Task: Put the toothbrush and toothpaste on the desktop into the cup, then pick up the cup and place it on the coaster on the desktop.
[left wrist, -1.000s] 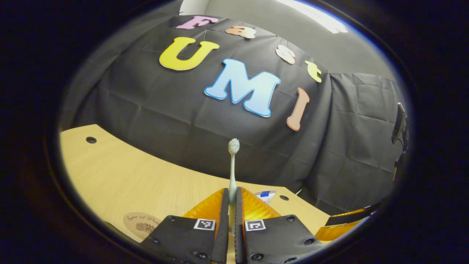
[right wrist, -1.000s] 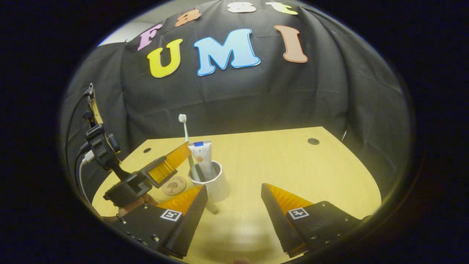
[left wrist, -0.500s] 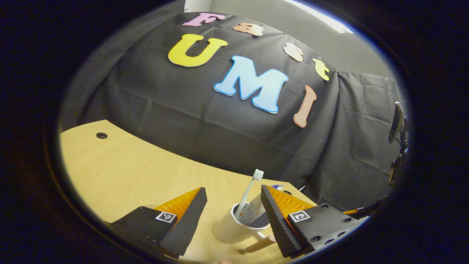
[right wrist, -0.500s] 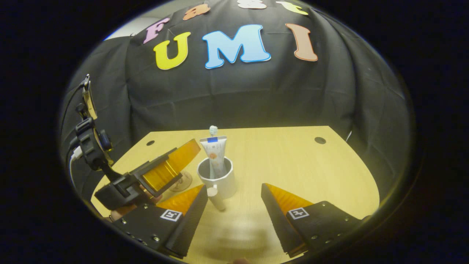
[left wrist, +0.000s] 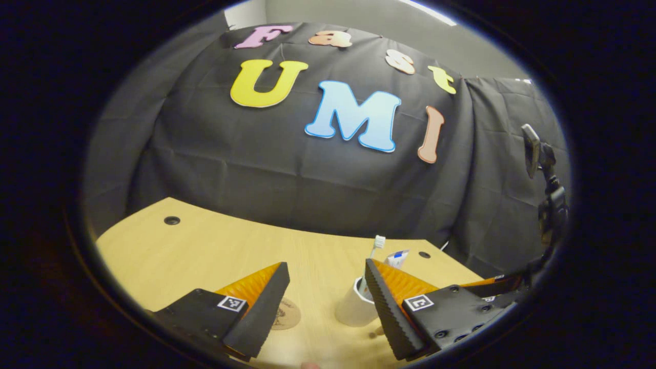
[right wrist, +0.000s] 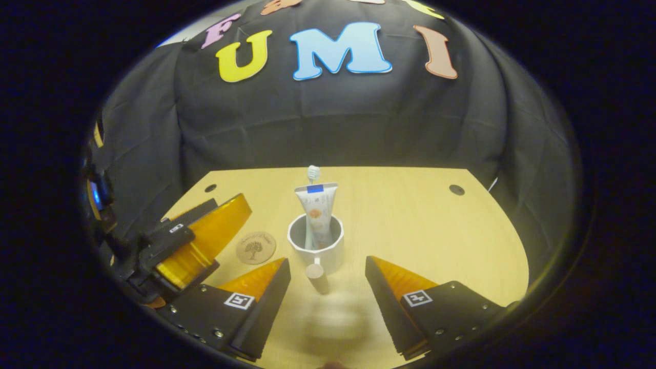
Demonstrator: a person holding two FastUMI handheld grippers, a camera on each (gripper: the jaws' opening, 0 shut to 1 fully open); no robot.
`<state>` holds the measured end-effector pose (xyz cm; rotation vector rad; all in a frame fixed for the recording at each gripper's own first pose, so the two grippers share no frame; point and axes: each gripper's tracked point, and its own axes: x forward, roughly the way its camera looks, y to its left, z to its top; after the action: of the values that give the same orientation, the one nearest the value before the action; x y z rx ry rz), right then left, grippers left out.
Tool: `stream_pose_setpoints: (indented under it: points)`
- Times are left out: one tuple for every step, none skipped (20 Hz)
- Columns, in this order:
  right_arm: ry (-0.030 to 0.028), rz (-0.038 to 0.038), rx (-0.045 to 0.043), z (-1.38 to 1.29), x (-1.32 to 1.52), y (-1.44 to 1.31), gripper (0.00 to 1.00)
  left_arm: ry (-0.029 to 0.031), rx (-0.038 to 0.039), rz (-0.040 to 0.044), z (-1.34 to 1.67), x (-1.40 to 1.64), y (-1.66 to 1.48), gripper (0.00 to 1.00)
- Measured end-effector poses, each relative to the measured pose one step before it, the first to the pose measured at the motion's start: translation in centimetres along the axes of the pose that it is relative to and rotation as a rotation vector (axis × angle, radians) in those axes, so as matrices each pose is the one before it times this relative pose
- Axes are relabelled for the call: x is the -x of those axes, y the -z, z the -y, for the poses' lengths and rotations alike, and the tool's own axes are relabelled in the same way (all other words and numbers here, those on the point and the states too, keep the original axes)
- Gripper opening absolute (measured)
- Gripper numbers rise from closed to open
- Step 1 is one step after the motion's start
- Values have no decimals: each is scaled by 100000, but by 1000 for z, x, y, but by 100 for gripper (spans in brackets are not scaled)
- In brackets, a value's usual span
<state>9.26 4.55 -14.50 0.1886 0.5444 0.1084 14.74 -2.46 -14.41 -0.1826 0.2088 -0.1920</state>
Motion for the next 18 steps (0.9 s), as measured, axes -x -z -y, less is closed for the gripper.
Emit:
stream_pose_setpoints:
  points:
    - [666,-1886,-117,49,-543,129,90,-901,-2169,-644,-266,320,-137,99]
    - [367,-1873,33,-49,-327,-19,90,-205,-1351,-327,-295,163,-35,96]
    - [608,-3058,214,-169,-233,305,90,-82,-530,-498,-148,244,10,96]
    - [133,-2374,-98,-196,-345,69,90,-274,10,-626,-208,225,125,92]
    - [-73,-2861,-181,-161,-446,411,90,-403,19,-863,-188,129,221,92]
    - [-435,-2775,-388,-285,-409,233,90,-689,-299,-1312,-259,80,289,92]
    - [-3,-2573,-469,-126,-541,160,90,-675,-593,-1481,-350,162,397,93]
    - [658,-3022,-91,54,-476,161,90,-509,-569,-912,-342,118,298,96]
    - [678,-3033,-166,10,-415,281,90,-331,-581,-848,-267,114,207,96]
    - [661,-3397,-575,-7,-387,304,90,-423,-775,-695,-423,11,123,96]
    - [926,-3233,-362,-16,-558,307,90,-10,-684,-593,-320,-39,124,96]
    - [1210,-2546,-128,60,-320,150,90,-71,-463,-821,-330,83,151,96]
    - [1009,-2685,399,52,-486,150,89,171,-273,-663,-323,61,292,96]
    - [1411,-2658,447,240,-425,64,90,618,245,-353,-169,235,188,96]
    - [1051,-2738,149,75,-335,120,90,536,902,-713,-195,169,281,96]
    - [-24,-2291,-21,-156,-346,-36,90,542,1276,-1222,-163,202,414,96]
    - [-93,-2043,-203,-97,-133,75,90,707,1492,-1338,-100,227,537,99]
    - [-388,-1815,216,-125,-276,-32,90,362,1284,-1693,-103,147,573,96]
